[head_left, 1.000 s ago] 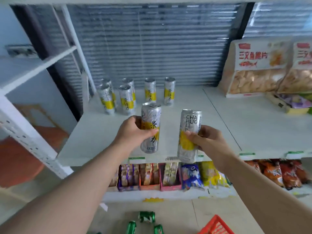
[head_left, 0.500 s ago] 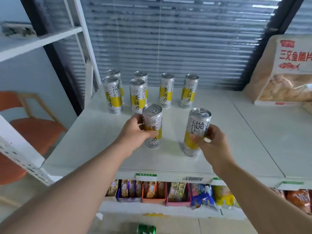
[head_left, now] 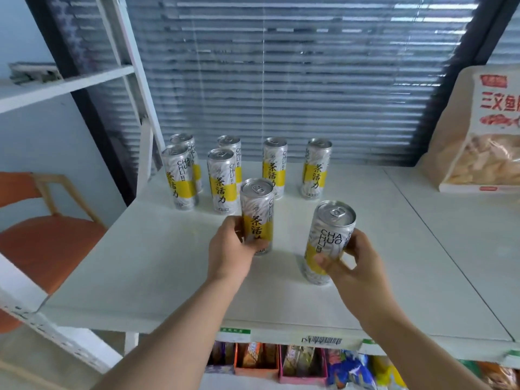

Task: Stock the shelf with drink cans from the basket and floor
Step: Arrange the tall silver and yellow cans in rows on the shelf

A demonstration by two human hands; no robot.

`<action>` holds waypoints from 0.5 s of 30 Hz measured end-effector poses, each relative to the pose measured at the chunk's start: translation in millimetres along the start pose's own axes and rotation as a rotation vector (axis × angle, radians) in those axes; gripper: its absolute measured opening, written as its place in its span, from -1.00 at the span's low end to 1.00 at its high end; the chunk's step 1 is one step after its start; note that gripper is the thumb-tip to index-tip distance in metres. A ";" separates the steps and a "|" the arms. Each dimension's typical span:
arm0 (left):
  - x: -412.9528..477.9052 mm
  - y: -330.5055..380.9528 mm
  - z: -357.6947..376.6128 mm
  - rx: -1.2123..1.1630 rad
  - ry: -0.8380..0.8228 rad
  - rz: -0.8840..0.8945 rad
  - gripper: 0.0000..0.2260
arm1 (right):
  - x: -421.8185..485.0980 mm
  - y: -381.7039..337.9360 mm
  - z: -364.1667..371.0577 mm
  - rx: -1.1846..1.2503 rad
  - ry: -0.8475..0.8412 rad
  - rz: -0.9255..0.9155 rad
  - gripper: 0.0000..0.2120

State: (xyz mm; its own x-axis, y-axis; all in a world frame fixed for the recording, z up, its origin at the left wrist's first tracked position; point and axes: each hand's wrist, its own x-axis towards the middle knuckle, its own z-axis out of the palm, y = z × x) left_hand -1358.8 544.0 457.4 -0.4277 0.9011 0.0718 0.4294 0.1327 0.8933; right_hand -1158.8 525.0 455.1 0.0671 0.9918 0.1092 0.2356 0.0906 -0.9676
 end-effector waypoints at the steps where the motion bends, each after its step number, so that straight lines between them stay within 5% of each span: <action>1: 5.3 1.0 6.6 -0.001 0.009 0.005 -0.63 | 3.7 1.4 0.9 -0.001 -0.001 -0.006 -0.55; 15: 85.1 10.9 48.2 -0.033 -0.044 0.092 -0.69 | 53.4 10.6 16.3 0.058 0.040 -0.086 -0.59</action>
State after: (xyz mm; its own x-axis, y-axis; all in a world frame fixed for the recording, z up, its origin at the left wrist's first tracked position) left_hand -1352.1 642.0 451.8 -0.3518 0.9263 0.1351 0.4388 0.0357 0.8979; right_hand -1168.5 580.4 446.9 0.0877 0.9759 0.1997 0.1856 0.1810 -0.9658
